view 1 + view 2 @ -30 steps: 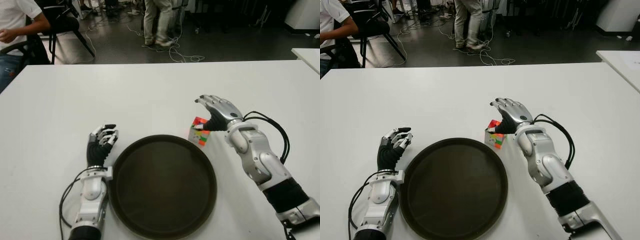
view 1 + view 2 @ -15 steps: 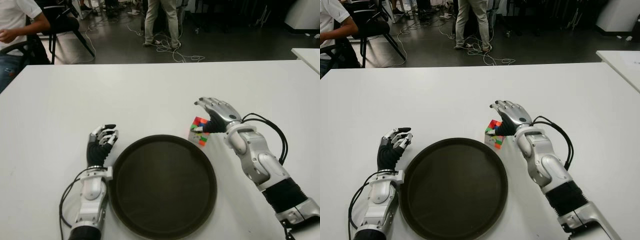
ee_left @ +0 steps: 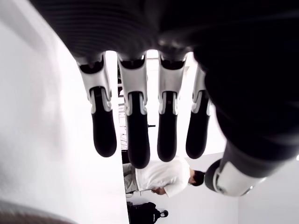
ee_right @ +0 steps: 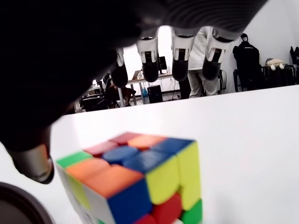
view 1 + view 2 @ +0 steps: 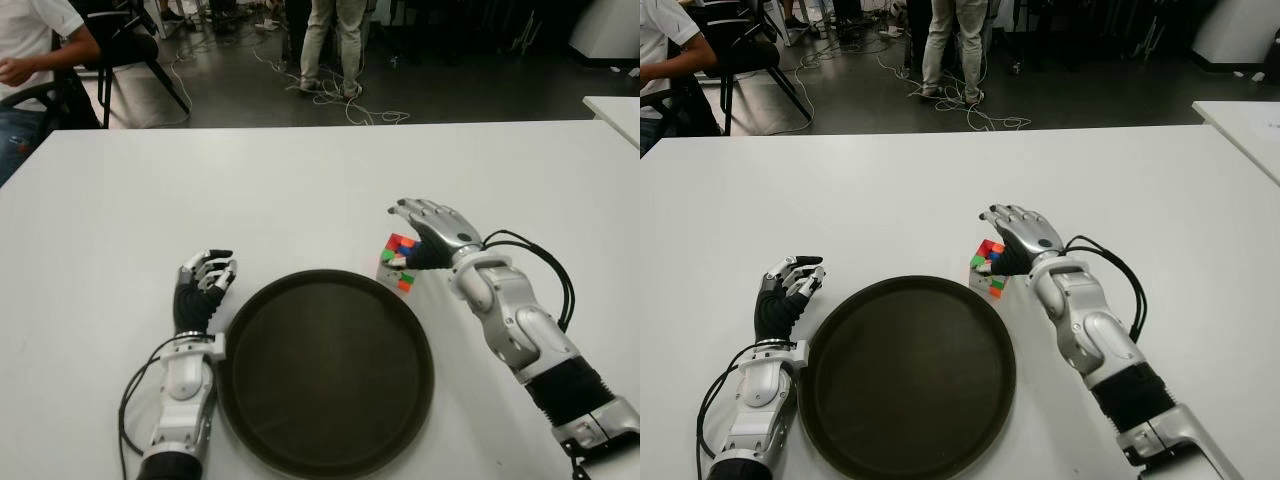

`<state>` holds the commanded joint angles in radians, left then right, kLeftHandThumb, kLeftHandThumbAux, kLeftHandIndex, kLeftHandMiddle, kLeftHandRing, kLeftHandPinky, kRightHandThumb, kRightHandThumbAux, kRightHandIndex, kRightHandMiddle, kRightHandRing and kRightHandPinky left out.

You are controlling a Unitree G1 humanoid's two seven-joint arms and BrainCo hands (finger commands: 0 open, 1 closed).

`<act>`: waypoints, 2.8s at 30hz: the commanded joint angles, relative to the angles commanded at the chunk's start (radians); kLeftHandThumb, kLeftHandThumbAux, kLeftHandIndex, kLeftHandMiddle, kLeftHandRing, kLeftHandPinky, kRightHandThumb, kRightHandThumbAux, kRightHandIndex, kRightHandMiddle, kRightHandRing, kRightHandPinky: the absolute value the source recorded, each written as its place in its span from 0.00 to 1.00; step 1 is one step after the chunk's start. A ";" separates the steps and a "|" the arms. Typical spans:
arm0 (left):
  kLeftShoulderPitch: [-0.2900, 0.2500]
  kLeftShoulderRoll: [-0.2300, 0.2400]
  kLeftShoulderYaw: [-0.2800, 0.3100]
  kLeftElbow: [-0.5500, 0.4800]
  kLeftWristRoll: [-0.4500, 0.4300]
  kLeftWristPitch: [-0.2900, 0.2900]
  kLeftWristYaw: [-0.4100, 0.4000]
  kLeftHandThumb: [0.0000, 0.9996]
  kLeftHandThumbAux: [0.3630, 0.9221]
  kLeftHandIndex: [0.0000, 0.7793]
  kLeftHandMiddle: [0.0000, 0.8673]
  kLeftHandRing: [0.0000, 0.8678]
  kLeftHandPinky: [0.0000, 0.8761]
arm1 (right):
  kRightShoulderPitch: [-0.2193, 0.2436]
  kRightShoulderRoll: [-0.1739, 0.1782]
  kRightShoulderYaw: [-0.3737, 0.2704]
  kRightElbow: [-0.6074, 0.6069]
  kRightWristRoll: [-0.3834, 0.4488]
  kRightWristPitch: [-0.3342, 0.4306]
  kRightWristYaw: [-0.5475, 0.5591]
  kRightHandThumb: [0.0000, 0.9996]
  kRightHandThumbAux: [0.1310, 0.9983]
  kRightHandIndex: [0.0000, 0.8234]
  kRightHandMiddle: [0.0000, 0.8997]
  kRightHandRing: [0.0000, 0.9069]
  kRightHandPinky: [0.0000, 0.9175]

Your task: Pick up the Rubik's Cube and put it in the plate

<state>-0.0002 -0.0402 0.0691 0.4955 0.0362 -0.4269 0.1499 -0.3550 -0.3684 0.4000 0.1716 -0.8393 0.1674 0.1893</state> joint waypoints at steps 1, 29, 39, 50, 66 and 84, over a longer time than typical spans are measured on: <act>0.000 0.000 0.000 -0.001 -0.001 0.001 -0.001 0.70 0.62 0.53 0.42 0.45 0.47 | 0.001 0.000 0.000 0.001 0.001 -0.001 0.001 0.19 0.49 0.00 0.00 0.00 0.03; -0.002 0.004 0.002 0.013 -0.002 0.001 0.001 0.70 0.62 0.53 0.40 0.44 0.47 | 0.038 -0.005 -0.014 -0.025 0.042 -0.002 0.026 0.21 0.55 0.00 0.00 0.00 0.00; -0.002 0.005 0.002 0.015 -0.003 -0.010 -0.003 0.70 0.62 0.53 0.40 0.43 0.47 | 0.049 -0.007 -0.005 -0.011 0.037 -0.004 0.025 0.19 0.54 0.00 0.00 0.00 0.02; -0.003 0.002 0.005 0.016 -0.009 -0.006 -0.003 0.70 0.62 0.53 0.40 0.44 0.47 | 0.053 0.006 -0.010 -0.031 0.050 0.038 0.068 0.22 0.54 0.00 0.00 0.00 0.02; -0.002 -0.001 0.002 0.006 -0.004 0.015 0.004 0.70 0.62 0.53 0.40 0.44 0.48 | 0.056 0.004 -0.010 -0.051 0.061 0.050 0.073 0.20 0.56 0.00 0.00 0.00 0.03; 0.001 0.000 -0.002 -0.003 0.000 0.011 0.002 0.70 0.62 0.53 0.41 0.44 0.47 | 0.009 -0.022 0.004 0.004 0.033 -0.041 -0.005 0.22 0.57 0.00 0.00 0.00 0.03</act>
<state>0.0006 -0.0400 0.0676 0.4923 0.0362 -0.4155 0.1524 -0.3460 -0.3906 0.4043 0.1755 -0.8066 0.1262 0.1845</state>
